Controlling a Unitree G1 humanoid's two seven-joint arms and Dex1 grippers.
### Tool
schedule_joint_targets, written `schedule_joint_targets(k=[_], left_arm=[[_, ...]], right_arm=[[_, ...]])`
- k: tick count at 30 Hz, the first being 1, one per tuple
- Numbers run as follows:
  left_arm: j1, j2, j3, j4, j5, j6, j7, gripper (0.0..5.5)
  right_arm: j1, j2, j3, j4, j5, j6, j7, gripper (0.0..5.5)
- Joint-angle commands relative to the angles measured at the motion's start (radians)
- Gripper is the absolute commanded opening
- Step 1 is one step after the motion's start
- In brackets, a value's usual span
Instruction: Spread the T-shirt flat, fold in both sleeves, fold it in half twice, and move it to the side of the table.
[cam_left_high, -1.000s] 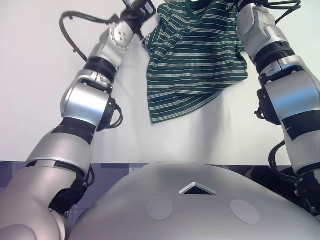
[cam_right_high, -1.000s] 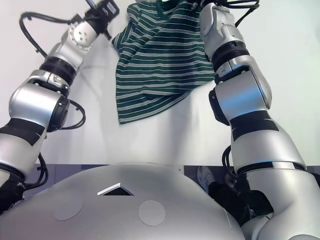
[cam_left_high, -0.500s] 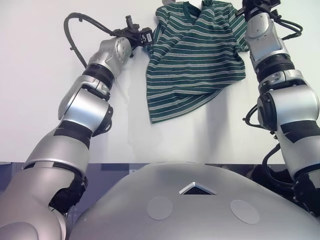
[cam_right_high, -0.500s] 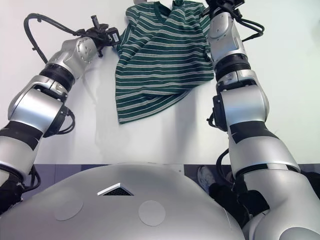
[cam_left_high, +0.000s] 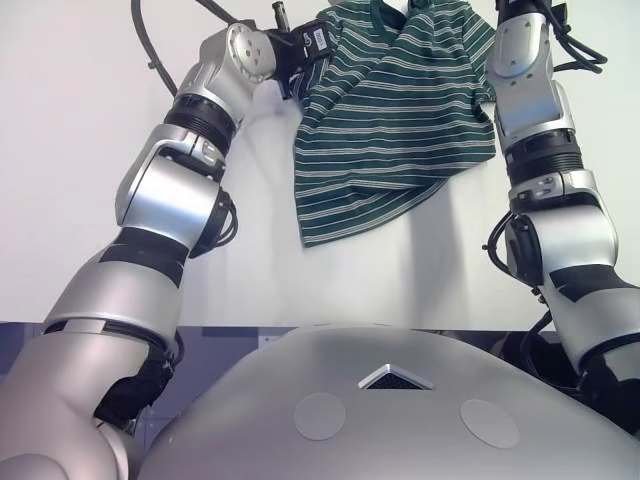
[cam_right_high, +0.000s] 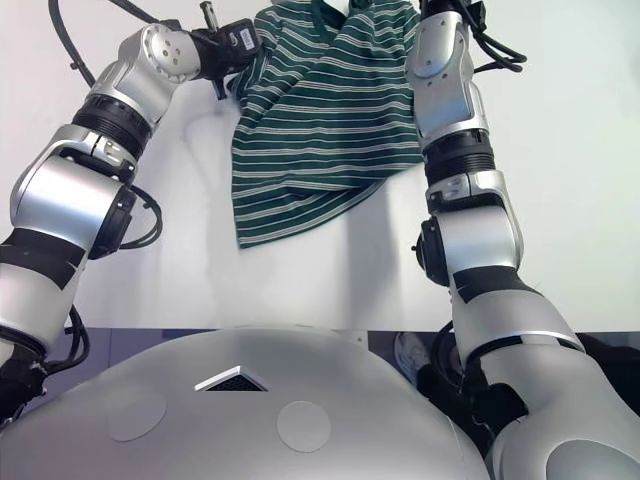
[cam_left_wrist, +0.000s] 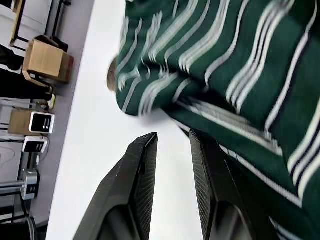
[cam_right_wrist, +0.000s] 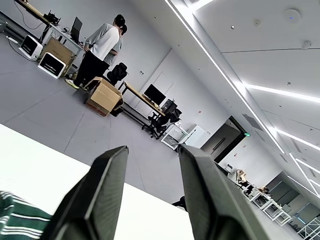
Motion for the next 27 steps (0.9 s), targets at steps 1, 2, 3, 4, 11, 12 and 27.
schedule_joint_targets(k=[1,2,3,4,11,12,27], left_arm=[[-0.020,-0.021,-0.040,0.019,0.048,-0.010,0.024,1.18],[-0.015,-0.025,-0.056,0.023,0.065,-0.015,0.023,1.18],[-0.012,-0.025,-0.074,0.028,0.085,-0.017,0.025,1.18],[-0.008,-0.021,-0.113,0.041,0.127,-0.023,0.049,1.18],[0.045,0.028,-0.275,0.148,0.308,-0.019,0.139,1.18],[0.055,0.046,-0.277,0.153,0.310,-0.015,0.137,1.18],[0.692,0.081,0.303,-0.572,-0.256,0.339,0.275,1.18]], right_arm=[[0.006,0.008,-0.005,-0.027,-0.010,0.020,0.015,1.85],[0.006,0.009,-0.005,-0.029,-0.010,0.021,0.017,1.85],[0.005,0.010,-0.005,-0.030,-0.010,0.022,0.018,1.85],[0.004,0.013,-0.005,-0.033,-0.010,0.025,0.019,1.85],[0.012,0.029,-0.001,-0.064,-0.014,0.033,0.028,1.85],[0.019,0.030,-0.001,-0.071,-0.016,0.034,0.028,1.85],[0.108,0.046,-0.003,-0.170,-0.022,0.077,0.017,1.85]])
